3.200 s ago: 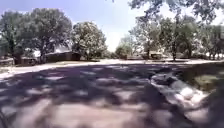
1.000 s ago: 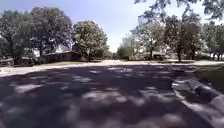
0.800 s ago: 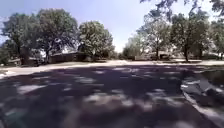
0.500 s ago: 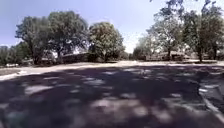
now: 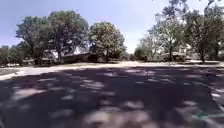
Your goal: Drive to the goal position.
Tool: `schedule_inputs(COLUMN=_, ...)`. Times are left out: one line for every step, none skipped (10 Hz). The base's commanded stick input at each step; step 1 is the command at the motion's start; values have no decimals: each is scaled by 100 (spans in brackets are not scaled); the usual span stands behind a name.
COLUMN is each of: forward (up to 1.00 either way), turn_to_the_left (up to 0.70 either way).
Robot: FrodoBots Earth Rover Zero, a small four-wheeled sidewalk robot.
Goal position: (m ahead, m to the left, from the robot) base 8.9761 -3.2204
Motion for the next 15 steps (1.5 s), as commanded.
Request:
schedule_inputs(forward=70, turn_to_the_left=-25)
schedule_inputs(forward=70, turn_to_the_left=-35)
schedule_inputs(forward=70, turn_to_the_left=-35)
schedule_inputs(forward=70, turn_to_the_left=-35)
schedule_inputs(forward=70, turn_to_the_left=-35)
schedule_inputs(forward=70, turn_to_the_left=-35)
schedule_inputs(forward=70, turn_to_the_left=-35)
schedule_inputs(forward=70, turn_to_the_left=-35)
schedule_inputs(forward=70, turn_to_the_left=-35)
schedule_inputs(forward=70, turn_to_the_left=-35)
schedule_inputs(forward=70, turn_to_the_left=-19)
schedule_inputs(forward=70, turn_to_the_left=-2)
schedule_inputs(forward=70, turn_to_the_left=0)
schedule_inputs(forward=70, turn_to_the_left=0)
schedule_inputs(forward=70, turn_to_the_left=0)
